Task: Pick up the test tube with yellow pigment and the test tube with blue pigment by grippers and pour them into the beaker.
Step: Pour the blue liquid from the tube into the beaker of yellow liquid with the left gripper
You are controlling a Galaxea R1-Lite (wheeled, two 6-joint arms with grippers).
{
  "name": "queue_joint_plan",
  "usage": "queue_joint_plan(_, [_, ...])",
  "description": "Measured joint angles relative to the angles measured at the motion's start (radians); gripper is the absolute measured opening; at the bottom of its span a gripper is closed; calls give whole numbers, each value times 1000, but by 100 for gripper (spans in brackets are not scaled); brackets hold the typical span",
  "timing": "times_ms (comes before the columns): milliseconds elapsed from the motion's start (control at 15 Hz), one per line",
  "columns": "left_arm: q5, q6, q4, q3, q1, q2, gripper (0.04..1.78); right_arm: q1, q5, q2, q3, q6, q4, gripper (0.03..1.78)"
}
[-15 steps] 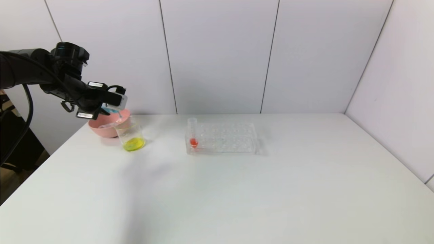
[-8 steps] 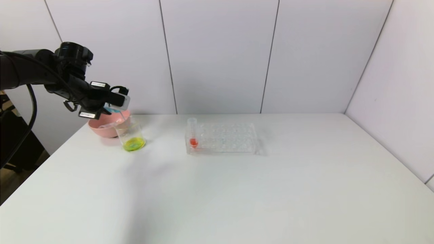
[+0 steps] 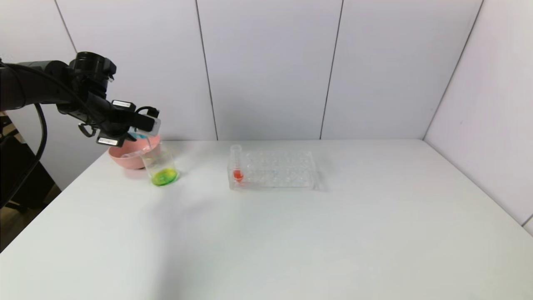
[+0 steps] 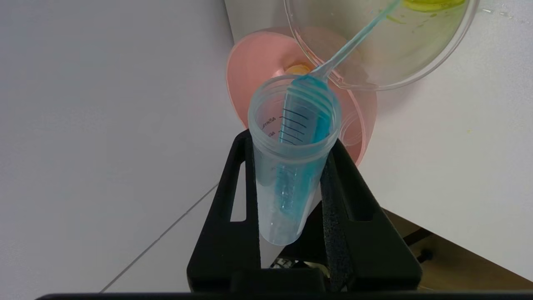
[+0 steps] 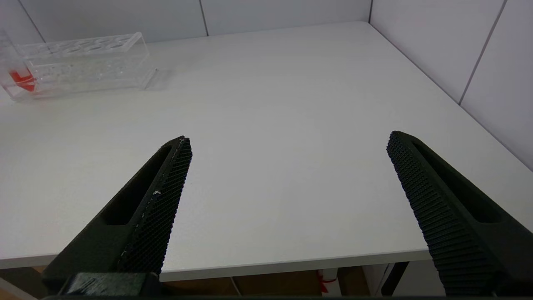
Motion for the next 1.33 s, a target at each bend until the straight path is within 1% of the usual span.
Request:
queue_joint_plan(1133, [7, 23, -7, 0, -4, 0, 44, 0, 0, 0, 0, 0, 0, 171])
queue_joint_plan(1333, [23, 32, -7, 0, -6, 0, 44, 0, 0, 0, 0, 0, -1, 171])
